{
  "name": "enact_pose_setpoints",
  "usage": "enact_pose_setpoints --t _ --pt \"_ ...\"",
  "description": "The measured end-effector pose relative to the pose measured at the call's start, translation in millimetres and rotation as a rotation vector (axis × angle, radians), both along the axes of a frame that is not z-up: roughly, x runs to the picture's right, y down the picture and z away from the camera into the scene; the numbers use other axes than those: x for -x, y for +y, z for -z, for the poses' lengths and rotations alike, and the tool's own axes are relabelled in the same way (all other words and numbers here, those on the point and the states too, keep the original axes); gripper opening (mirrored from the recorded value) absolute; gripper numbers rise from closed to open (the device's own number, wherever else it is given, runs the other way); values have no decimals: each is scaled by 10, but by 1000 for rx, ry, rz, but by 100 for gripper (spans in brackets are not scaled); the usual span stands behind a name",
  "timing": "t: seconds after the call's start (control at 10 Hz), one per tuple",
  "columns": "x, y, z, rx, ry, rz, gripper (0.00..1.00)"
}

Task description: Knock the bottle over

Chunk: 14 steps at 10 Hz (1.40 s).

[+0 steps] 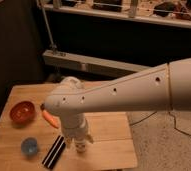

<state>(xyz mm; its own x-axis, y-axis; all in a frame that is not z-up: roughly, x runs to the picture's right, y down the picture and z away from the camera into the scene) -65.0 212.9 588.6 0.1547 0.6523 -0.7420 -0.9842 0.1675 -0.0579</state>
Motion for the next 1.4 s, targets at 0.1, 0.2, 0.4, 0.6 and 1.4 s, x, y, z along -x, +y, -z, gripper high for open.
enact_pose_setpoints --t 0.1,0.2,0.4,0.6,1.4 --pt "-53 28 -21 6 21 10 65" --pt "-92 36 -39 5 35 13 65" --pt "-197 27 -101 0 70 10 65" --pt "-295 14 -154 -3 105 11 65" --pt "-308 -447 -422 -234 134 -70 65"
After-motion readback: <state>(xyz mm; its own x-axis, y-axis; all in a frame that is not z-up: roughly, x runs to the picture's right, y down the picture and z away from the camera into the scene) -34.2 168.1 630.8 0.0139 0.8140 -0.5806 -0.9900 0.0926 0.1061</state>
